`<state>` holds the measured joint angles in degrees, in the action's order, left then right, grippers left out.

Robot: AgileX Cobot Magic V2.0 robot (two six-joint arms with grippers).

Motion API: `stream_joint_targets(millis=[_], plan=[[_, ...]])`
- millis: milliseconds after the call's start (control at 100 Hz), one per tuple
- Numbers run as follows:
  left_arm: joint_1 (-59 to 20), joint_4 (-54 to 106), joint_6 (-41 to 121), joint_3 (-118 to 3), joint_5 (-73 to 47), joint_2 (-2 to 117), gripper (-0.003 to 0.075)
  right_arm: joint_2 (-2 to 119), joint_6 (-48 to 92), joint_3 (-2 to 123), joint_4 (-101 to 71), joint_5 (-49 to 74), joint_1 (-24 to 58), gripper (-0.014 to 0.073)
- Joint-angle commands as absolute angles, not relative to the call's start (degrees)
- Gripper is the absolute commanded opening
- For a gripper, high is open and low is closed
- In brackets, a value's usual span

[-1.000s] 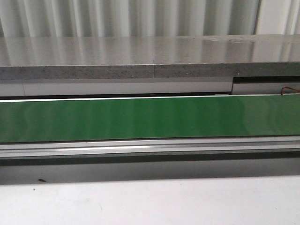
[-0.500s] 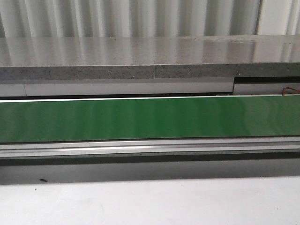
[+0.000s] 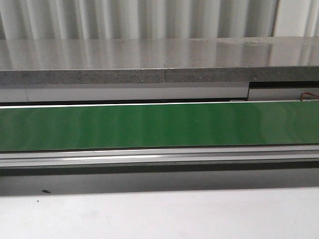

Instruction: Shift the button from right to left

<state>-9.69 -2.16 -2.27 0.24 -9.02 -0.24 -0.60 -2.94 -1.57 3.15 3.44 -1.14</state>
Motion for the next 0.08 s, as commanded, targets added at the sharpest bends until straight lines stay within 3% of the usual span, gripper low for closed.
stream_joint_targets(millis=[0, 70], plan=[[-9.50, -1.87, -2.75, 2.43, -4.83, -1.53, -0.0021, -1.79, -3.09, -0.40, 3.77, -1.47, -1.05, -0.0068], [-9.50, -1.87, -2.75, 2.43, -4.83, -1.53, -0.0020, -1.79, -3.09, -0.40, 3.77, -1.47, -1.05, -0.0068]])
